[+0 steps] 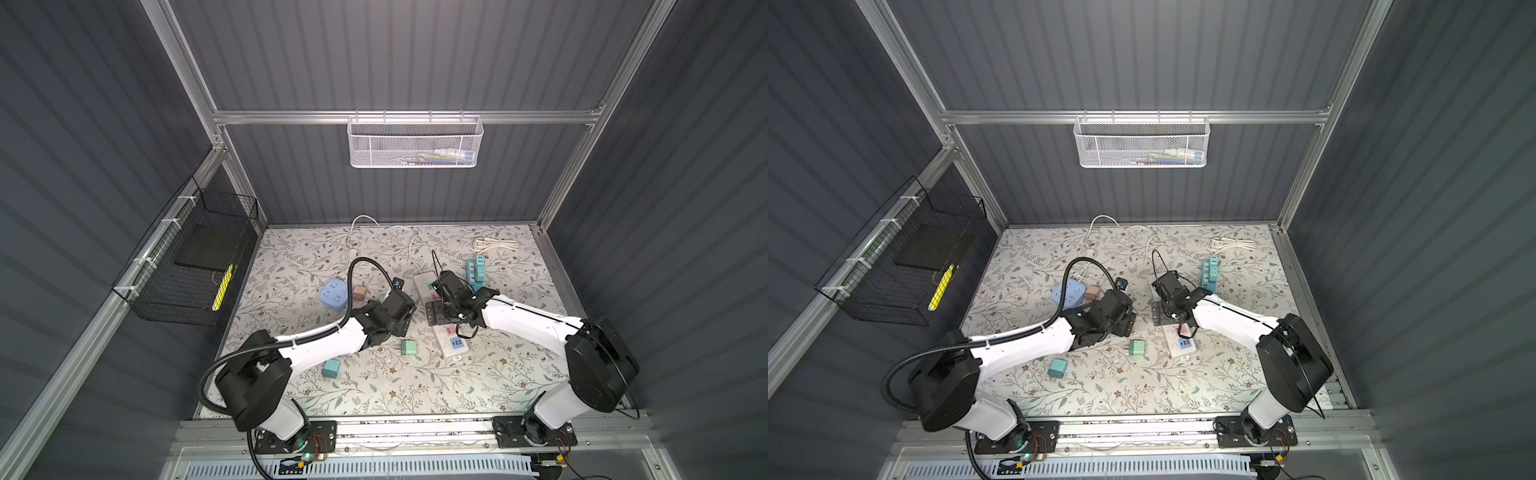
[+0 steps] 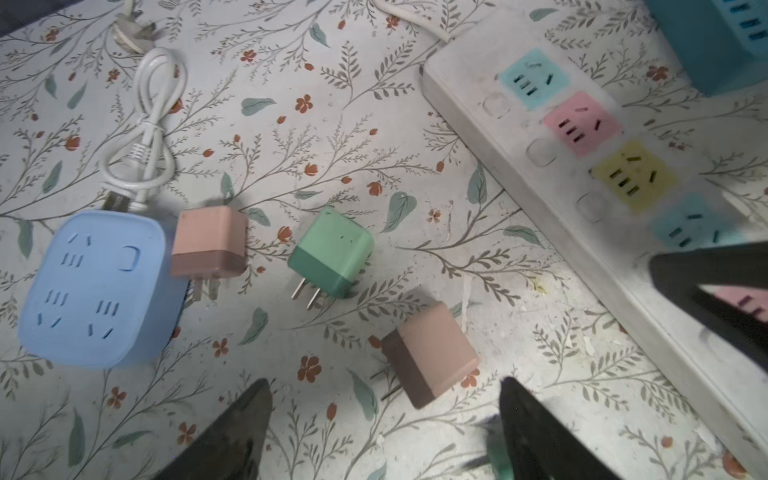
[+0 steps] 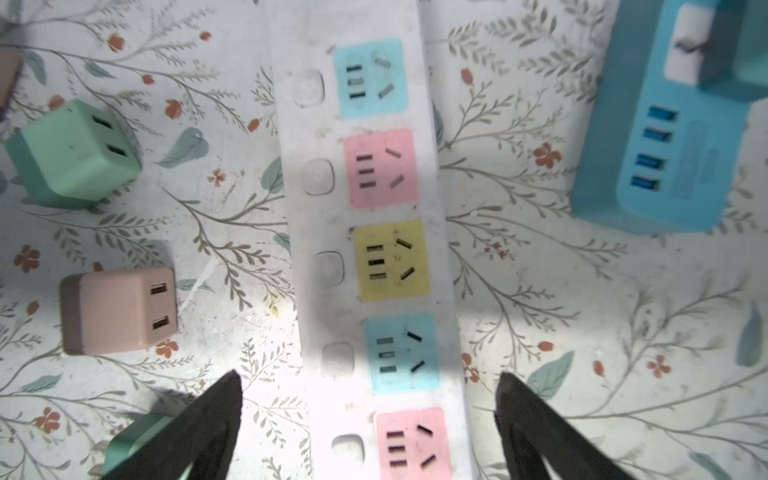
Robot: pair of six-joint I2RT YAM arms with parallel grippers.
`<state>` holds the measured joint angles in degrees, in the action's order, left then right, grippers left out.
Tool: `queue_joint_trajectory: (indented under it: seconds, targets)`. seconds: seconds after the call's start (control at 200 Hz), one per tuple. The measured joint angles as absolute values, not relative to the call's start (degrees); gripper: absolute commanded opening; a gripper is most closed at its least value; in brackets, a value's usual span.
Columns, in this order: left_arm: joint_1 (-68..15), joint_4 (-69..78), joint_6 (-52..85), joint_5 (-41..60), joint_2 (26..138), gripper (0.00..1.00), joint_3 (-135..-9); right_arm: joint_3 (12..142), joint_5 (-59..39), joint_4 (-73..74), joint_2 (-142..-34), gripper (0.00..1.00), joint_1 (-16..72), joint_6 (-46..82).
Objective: Insert the plug
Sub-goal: 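Close the left gripper on the green charger cube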
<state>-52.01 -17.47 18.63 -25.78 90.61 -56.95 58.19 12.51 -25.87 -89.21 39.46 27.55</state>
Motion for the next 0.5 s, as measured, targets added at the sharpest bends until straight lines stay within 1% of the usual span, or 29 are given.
queue_joint_trajectory:
  seconds: [0.05,0.105,0.19,0.285,0.385,0.5]
  targets:
    - [-52.0,-19.6,17.6,-25.4,93.3,0.8,-59.5,58.2,12.7,-26.4,-87.6,0.95,39.5,26.9]
    - [-52.0,-21.8,16.7,-24.6,95.7,0.74,-61.8,58.2,13.1,-26.8,-85.9,0.95,39.5,26.3]
    - [-52.1,-25.1,14.5,-22.3,97.6,0.71,-64.1,57.4,14.1,-26.6,-83.0,0.95,39.3,25.7]
    - [-54.1,-29.7,11.3,-20.8,97.9,0.71,-65.4,54.4,15.2,-26.1,-79.1,0.95,38.2,25.6]
    - [-59.2,-35.6,7.7,-20.1,98.7,0.71,-67.7,49.7,15.9,-25.6,-74.5,0.96,35.9,25.9]
    - [-62.7,-39.8,3.9,-18.1,100.2,0.72,-69.4,45.5,16.3,-25.3,-70.0,0.97,34.0,26.7]
